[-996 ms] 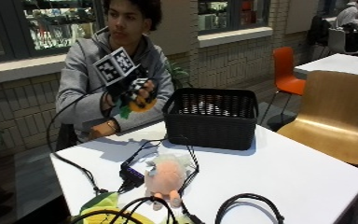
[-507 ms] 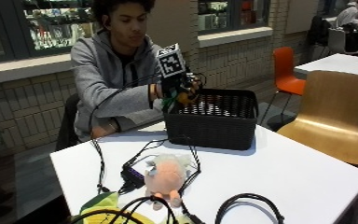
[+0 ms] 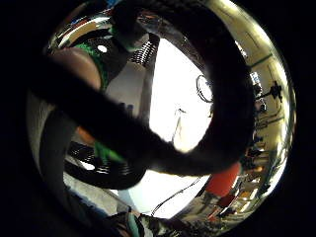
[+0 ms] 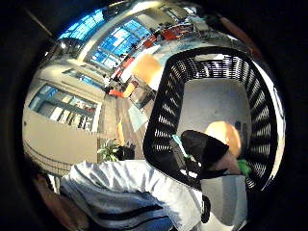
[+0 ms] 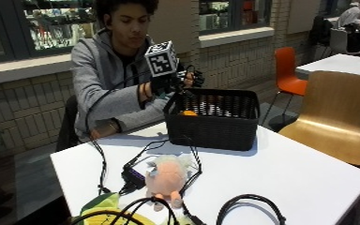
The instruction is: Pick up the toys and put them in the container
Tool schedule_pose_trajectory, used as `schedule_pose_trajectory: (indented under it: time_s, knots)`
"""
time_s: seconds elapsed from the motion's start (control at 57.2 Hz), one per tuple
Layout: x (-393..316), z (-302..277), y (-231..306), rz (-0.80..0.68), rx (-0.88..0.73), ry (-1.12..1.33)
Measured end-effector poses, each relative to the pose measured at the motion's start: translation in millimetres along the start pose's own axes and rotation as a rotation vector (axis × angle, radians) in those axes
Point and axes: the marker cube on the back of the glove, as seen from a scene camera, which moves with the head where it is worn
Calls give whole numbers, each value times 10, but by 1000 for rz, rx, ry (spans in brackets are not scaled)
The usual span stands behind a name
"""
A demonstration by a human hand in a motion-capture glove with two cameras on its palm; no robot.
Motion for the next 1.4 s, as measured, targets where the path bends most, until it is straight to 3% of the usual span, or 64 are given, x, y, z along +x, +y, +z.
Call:
schedule_pose_trajectory:
  time_s: [0.07,0.192,0.315,0.454,0.681,1.013,1.275,1.398]
  knots:
    - [352,-168,95,86,10,38]
    - [1359,-367,250,361,-68,173]
    - [2385,-297,296,515,-231,77]
    - [2619,209,515,600,-424,181]
    - [2812,689,458,645,-532,221]
    - [2745,995,389,702,-155,190]
    - [2684,899,361,653,-137,238]
    - [2585,576,311,639,-73,150]
